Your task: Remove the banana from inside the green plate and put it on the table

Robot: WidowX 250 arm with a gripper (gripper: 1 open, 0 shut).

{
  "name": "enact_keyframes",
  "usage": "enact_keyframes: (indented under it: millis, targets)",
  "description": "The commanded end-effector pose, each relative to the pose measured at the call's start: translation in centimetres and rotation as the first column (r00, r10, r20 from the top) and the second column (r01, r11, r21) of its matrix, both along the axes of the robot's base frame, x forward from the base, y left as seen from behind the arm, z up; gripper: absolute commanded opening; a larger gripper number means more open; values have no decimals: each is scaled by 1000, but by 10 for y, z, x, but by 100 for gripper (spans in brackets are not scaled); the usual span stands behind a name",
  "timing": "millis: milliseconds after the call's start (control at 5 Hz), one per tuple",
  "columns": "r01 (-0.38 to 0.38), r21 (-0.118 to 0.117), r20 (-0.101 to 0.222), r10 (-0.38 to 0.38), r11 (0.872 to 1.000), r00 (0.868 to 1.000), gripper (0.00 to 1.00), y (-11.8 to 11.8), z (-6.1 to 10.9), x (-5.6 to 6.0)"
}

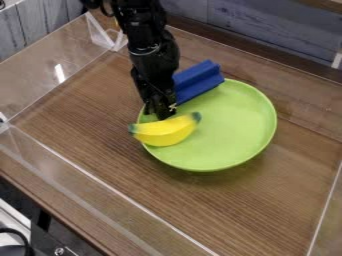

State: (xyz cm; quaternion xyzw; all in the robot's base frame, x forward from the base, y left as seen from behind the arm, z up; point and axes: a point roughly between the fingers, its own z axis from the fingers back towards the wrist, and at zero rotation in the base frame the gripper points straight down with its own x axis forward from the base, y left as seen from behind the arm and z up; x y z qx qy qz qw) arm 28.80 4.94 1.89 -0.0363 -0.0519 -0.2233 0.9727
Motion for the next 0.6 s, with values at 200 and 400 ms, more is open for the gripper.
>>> enact_keyframes:
  millis: [200,400]
  targets:
    - [39,-31,-86,-42,999,995,0,-10,-14,-34]
    - [48,-37,-89,-51,998,995,0,-7,-14,-34]
